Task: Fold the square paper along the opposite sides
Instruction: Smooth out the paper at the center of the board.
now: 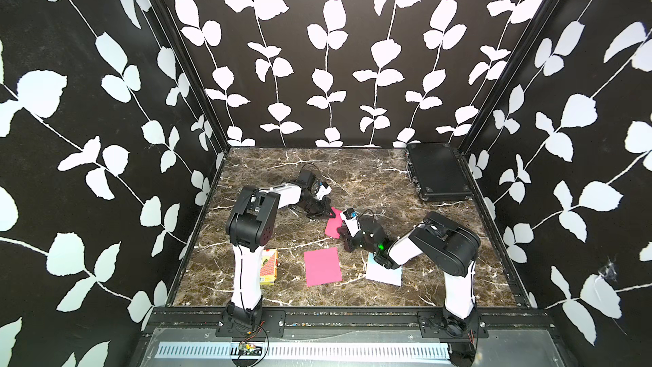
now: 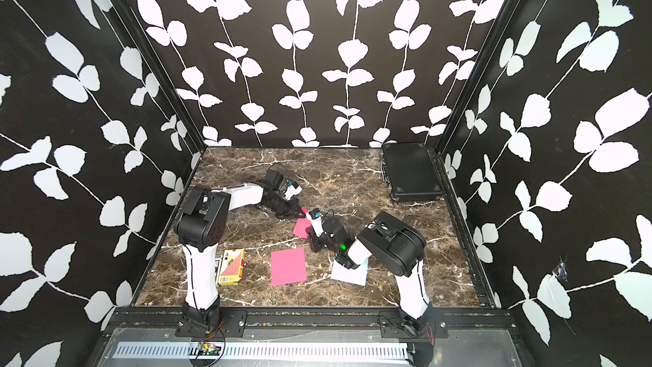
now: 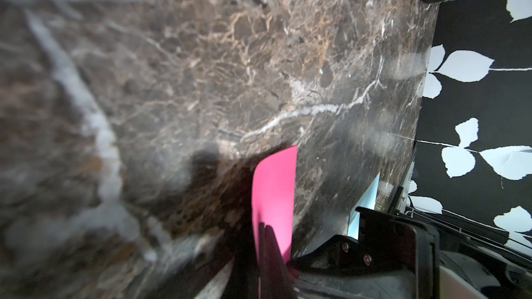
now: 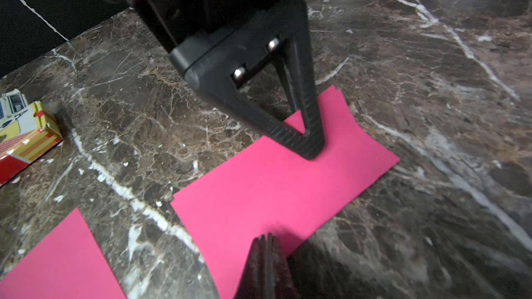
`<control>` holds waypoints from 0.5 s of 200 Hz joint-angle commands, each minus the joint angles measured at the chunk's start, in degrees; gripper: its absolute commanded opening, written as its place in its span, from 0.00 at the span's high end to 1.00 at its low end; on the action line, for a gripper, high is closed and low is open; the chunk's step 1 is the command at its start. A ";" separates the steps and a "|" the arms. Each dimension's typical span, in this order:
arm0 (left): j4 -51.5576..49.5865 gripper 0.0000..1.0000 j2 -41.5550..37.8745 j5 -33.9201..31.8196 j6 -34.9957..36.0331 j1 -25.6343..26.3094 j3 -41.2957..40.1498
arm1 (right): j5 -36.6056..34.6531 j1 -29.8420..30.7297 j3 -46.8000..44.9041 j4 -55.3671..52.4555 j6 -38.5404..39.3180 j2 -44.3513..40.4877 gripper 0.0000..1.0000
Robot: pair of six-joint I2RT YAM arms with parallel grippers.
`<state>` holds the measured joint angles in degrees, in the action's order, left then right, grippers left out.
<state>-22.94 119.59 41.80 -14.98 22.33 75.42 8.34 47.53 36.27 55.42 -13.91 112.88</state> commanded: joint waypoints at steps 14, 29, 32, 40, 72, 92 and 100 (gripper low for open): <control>-4.31 0.88 2.14 -3.83 1.69 0.17 -0.15 | -0.75 0.68 -2.09 -6.27 0.42 1.11 0.97; -4.50 0.85 2.05 -4.27 1.68 0.17 -0.35 | -0.41 0.72 -1.78 -6.21 0.44 1.34 0.97; -4.48 0.85 2.05 -4.33 1.77 0.13 -0.35 | -0.34 0.66 -1.76 -6.20 0.42 1.36 0.97; -4.57 0.84 2.05 -4.49 1.79 0.17 -0.31 | -0.22 0.72 -1.80 -6.12 0.53 1.46 0.97; -5.46 0.79 2.14 -5.40 2.47 0.17 0.12 | 0.44 0.72 -1.55 -6.04 0.55 1.55 0.97; -5.79 0.88 2.14 -5.76 2.85 0.14 0.36 | 0.97 0.72 -1.60 -5.86 0.64 1.38 0.97; -5.80 0.98 2.14 -6.02 2.90 0.08 0.50 | 1.27 0.72 -1.77 -5.62 0.86 1.14 0.97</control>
<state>-24.36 119.87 41.39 -13.50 22.37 76.36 8.03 47.70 36.10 55.64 -13.56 112.86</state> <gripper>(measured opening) 0.145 0.046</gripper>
